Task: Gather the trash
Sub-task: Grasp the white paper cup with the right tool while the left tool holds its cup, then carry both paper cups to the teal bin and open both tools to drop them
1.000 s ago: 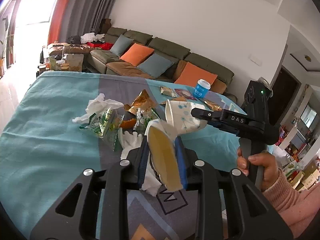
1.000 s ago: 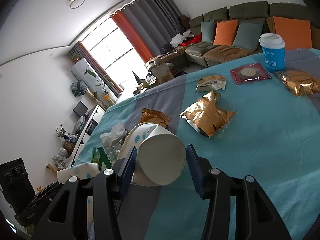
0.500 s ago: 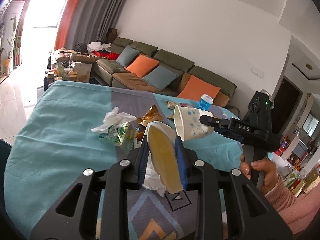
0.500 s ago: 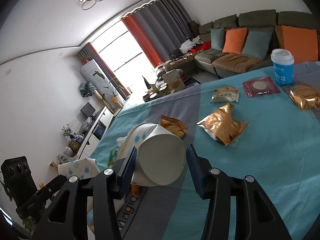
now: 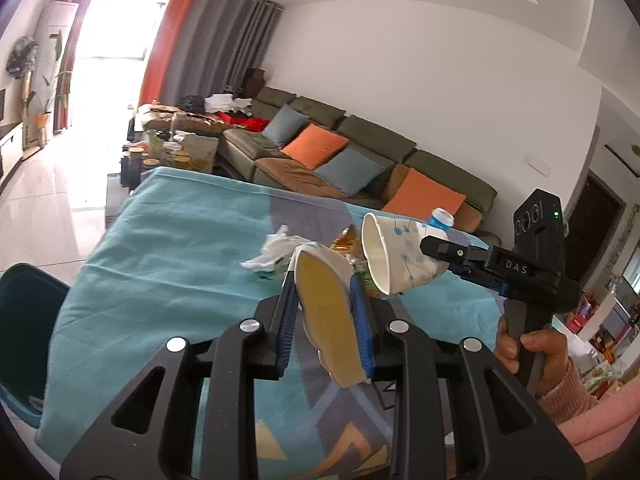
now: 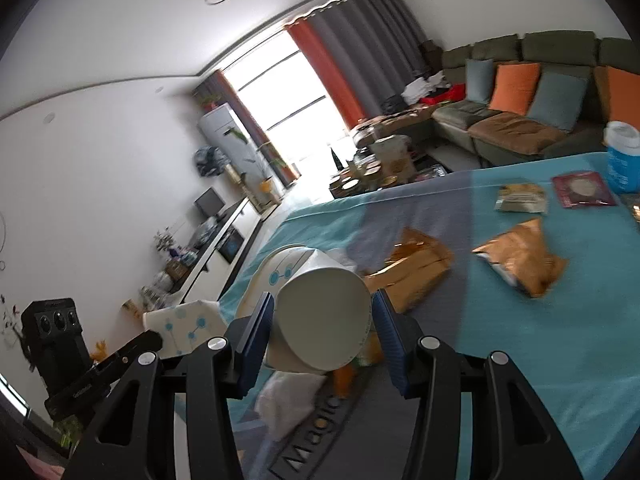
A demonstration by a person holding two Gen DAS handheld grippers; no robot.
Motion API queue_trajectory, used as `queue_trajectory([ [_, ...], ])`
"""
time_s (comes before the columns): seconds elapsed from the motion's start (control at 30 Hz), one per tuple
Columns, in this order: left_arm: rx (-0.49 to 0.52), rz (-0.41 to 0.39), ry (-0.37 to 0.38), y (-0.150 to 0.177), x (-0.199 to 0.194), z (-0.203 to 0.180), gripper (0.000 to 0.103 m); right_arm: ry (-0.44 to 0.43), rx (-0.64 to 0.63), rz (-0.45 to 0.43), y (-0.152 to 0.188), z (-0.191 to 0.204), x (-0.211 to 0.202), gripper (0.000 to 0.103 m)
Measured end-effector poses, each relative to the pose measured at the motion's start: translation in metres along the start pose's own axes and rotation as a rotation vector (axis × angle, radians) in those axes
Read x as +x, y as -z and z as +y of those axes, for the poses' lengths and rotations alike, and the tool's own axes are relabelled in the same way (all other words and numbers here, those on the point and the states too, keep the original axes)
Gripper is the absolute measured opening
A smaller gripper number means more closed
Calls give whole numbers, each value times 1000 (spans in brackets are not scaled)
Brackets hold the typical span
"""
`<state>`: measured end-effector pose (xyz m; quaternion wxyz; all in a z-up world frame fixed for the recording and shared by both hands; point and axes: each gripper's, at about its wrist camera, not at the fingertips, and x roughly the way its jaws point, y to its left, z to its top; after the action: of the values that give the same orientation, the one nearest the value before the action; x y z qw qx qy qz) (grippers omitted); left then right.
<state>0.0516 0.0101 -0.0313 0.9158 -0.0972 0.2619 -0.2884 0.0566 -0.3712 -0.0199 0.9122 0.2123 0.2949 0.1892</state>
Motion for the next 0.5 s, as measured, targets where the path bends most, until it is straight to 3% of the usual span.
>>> queue_trajectory([
  [0.5, -70, -61, -127, 1, -58, 38, 26, -108, -89, 92, 6, 53, 47, 49],
])
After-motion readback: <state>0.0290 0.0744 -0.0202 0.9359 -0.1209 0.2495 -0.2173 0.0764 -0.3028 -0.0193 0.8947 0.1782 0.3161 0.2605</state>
